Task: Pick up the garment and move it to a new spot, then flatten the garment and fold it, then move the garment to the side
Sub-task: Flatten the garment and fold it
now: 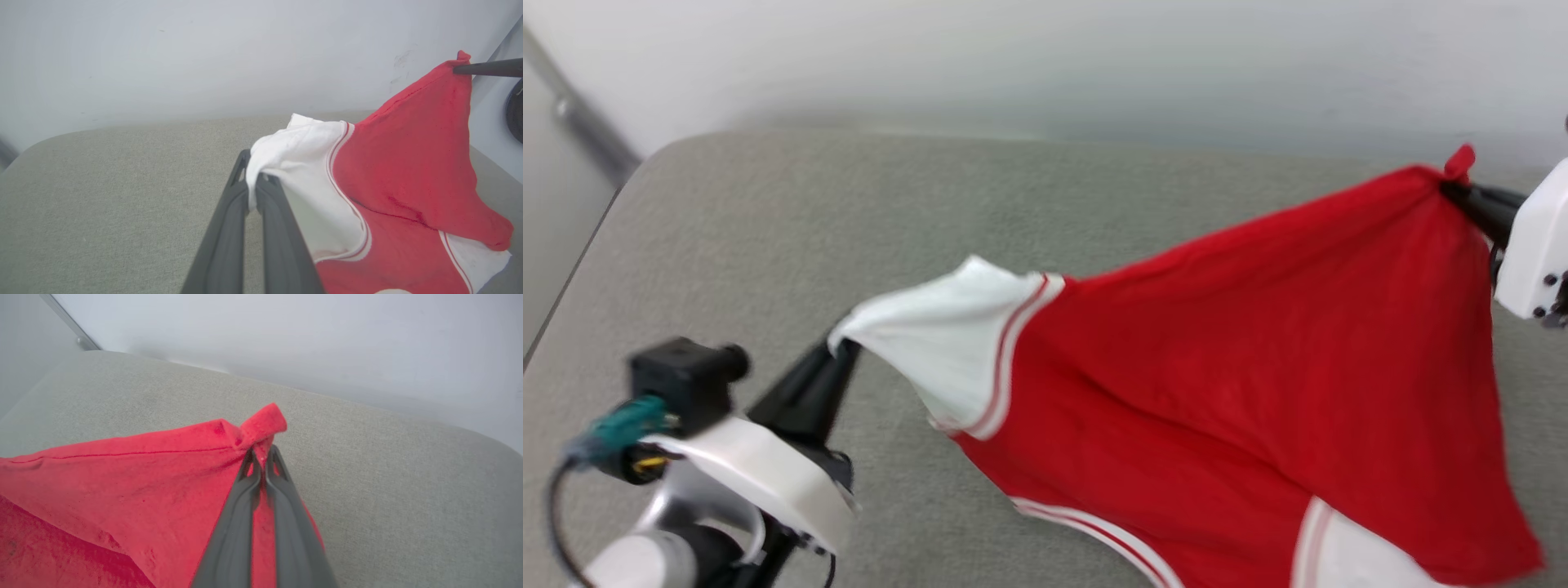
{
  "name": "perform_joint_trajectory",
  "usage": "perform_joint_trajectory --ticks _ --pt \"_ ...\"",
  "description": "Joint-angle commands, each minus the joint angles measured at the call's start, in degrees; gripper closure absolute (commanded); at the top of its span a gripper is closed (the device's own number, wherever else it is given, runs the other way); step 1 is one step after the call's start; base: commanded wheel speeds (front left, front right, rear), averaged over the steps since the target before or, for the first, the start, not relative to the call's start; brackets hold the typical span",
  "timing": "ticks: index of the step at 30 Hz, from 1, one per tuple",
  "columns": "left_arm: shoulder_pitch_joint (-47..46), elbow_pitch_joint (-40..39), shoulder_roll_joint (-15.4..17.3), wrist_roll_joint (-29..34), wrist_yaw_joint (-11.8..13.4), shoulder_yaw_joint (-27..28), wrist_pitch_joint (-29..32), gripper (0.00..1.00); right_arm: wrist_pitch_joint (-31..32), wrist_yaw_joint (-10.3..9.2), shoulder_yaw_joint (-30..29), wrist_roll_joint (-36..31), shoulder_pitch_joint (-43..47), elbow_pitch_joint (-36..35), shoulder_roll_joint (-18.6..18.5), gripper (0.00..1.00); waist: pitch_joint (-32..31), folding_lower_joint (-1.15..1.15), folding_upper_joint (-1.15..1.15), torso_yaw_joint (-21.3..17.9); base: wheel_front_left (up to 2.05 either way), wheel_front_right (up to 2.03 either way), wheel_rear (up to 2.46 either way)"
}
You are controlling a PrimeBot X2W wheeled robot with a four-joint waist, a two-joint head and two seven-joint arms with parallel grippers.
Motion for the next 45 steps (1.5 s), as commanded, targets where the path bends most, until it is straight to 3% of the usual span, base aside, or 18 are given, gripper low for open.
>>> perform_joint_trajectory --ticks 1,12,25,35,42,45 --pt "-0.7 -1.58 -0.16 -0.89 1.49 2.66 -1.51 1.0 -1.41 -0.02 -1.28 0.59 -0.84 -2.36 0.66 1.0 -3.01 0.0 0.0 -3.72 0.0 0.0 0.0" --pt "-5.16 -6.8 1.54 0.6 4.46 13.74 -9.01 1.0 -4.34 -0.02 -4.99 0.15 -2.57 -15.58 3.48 1.0 -4.79 0.0 0.0 -8.58 0.0 0.0 0.0" --pt "-13.36 -7.37 5.43 -0.65 4.04 21.66 -10.06 1.0 -5.88 -0.02 -7.65 -0.24 -4.01 -24.36 7.02 1.0 -3.79 0.0 0.0 -11.92 0.0 0.0 0.0" --pt "-33.64 -2.88 10.62 -1.35 1.08 22.76 -6.13 1.0 -8.96 -0.03 -10.4 -1.16 -12.64 -25.94 8.22 1.0 5.89 0.0 0.0 -13.31 0.0 0.0 0.0" --pt "-50.68 4.58 13.25 -1.02 -4.35 18.25 -2.44 1.0 -12.04 -0.03 -10.26 -3.38 -21.72 -21.83 7.89 1.0 15.43 0.0 0.0 -13.46 0.0 0.0 0.0" --pt "-58.69 8.68 12.64 0.08 -6.65 15.29 -1.35 1.0 -13.78 -0.03 -10.04 -5.29 -25.94 -18.89 7.92 1.0 19.28 0.0 0.0 -13.25 0.0 0.0 0.0"
